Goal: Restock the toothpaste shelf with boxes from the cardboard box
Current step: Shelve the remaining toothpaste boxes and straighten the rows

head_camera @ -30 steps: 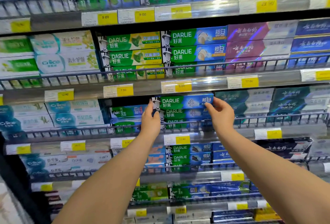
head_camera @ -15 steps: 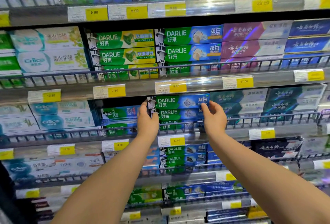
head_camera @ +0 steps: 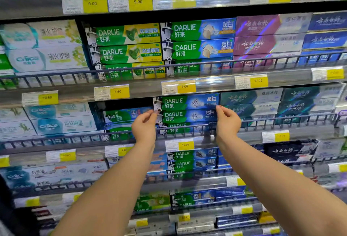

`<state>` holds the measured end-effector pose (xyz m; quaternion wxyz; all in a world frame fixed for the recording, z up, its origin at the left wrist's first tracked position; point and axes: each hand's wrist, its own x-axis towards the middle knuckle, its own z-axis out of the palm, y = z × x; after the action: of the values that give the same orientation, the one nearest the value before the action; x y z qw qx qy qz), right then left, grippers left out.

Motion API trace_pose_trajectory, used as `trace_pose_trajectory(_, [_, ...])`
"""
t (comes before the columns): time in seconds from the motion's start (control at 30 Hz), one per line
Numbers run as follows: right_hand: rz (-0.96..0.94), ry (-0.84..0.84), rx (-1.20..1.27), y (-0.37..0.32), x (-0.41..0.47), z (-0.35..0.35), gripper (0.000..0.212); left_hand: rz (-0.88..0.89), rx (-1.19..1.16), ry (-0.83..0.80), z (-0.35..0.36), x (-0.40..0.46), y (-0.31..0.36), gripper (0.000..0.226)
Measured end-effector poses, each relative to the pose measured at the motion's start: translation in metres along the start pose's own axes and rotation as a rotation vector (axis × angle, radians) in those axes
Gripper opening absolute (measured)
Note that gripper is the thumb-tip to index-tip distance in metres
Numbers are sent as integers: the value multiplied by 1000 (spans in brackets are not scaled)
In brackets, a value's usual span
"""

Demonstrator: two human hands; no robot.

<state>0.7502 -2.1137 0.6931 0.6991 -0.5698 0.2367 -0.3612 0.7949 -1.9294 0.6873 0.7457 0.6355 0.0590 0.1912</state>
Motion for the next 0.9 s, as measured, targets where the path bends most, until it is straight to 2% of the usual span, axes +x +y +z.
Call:
trace_pose_trajectory(0.27, [-13,18,-14,1,7,3,15,2,-13,-17,3,6,-3,11])
trace_pose_trajectory(0.63, [-70,36,-105,1,10,-1,21,27,26,-9,10,3,-5,14])
trace_pose_trajectory(0.8, [-72,51,-86,4,-1,-8,8,25,20,43,4,-12,2,25])
trace_pose_trajectory(0.9, [-77,36,-92,13,-14,-21,9,-8,47,6,-5,-25,-7,19])
